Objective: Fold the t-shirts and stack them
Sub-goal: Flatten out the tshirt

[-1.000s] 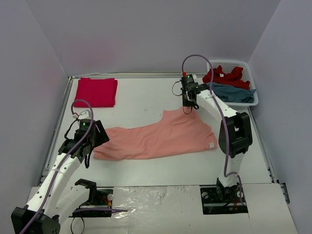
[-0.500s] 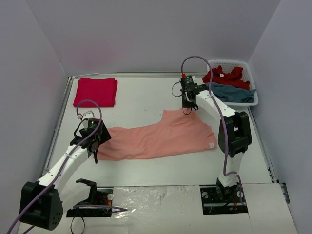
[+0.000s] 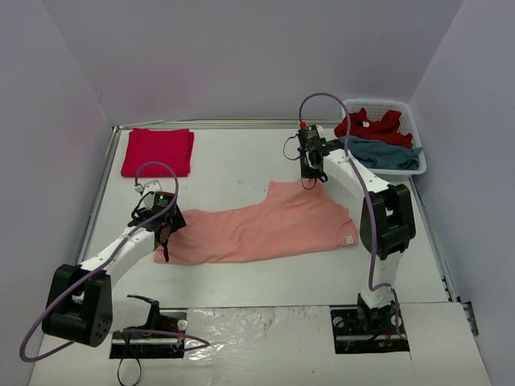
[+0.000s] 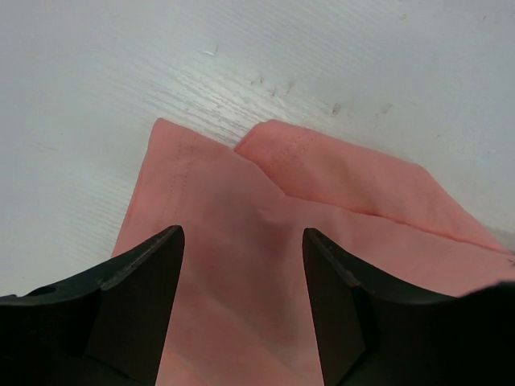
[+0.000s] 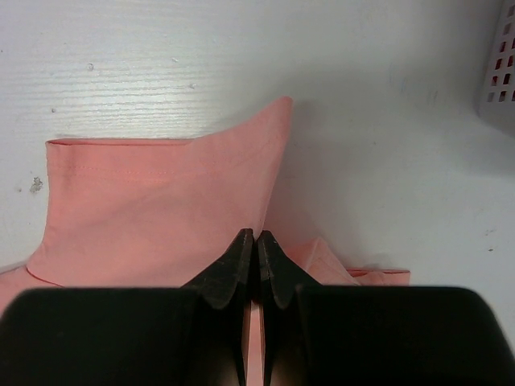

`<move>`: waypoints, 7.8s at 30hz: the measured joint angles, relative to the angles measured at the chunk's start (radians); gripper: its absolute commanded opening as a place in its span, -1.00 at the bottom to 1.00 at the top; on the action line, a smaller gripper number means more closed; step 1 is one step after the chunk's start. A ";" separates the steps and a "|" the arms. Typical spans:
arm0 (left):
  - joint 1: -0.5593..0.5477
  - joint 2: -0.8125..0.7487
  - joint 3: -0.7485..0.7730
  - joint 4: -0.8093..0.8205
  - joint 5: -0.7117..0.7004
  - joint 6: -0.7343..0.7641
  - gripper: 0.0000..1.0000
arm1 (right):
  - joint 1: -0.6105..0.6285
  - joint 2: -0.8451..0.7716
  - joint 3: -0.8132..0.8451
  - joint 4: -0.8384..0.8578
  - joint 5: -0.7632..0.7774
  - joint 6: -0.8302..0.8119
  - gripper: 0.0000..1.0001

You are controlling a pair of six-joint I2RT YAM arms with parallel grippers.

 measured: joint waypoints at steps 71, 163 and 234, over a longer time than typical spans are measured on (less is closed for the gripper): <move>-0.270 -0.437 0.597 -0.557 -0.156 -0.001 -0.95 | 0.028 -0.794 0.059 -0.260 0.148 0.104 -1.00; -0.066 0.710 1.296 -0.401 -0.327 0.315 0.71 | -0.121 0.330 0.856 -0.047 0.255 -0.126 0.97; -0.251 -0.047 0.369 -0.221 -0.309 0.063 0.79 | -0.045 0.492 0.437 0.124 -0.060 -0.046 -1.00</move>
